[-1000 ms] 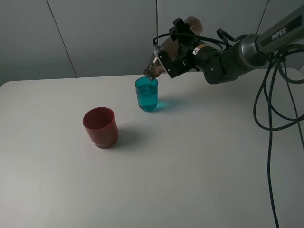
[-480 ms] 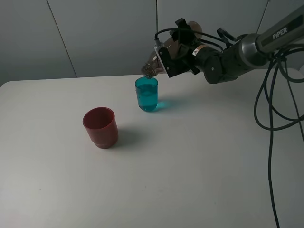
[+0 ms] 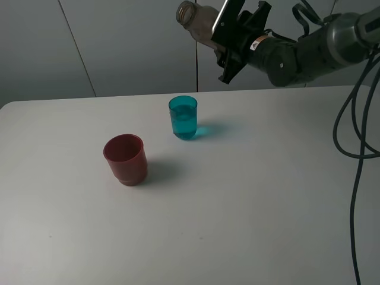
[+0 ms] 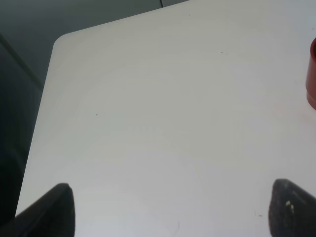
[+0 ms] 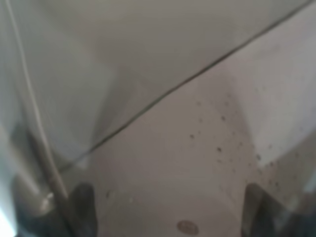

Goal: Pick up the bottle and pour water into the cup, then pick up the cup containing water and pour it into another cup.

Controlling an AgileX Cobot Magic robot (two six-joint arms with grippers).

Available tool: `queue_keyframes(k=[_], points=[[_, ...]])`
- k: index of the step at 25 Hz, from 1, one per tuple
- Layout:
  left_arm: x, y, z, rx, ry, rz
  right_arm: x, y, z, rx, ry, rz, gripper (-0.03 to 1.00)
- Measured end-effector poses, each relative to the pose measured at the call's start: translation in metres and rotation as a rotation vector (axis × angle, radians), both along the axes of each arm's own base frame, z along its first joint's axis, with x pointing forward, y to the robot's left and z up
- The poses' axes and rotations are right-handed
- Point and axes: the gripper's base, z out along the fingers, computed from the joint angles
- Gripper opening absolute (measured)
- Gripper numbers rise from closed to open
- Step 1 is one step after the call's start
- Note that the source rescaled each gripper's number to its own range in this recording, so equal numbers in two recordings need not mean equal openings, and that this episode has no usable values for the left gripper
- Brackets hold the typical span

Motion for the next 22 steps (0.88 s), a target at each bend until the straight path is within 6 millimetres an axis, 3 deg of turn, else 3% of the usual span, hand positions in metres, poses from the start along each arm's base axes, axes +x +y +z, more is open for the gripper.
queue_keyframes(k=[5,11,16,22], points=[[0.0,0.0,0.0,0.0,0.0,0.0,-0.015,-0.014,-0.003,0.361,0.164,-0.098,0.0],[0.0,0.0,0.0,0.0,0.0,0.0,-0.018,-0.048,-0.02,0.756,0.334,-0.265,0.0],[0.0,0.0,0.0,0.0,0.0,0.0,-0.013,-0.058,-0.048,0.847,0.349,-0.309,0.0],[0.0,0.0,0.0,0.0,0.0,0.0,-0.01,-0.057,-0.088,0.813,0.359,-0.305,0.0]])
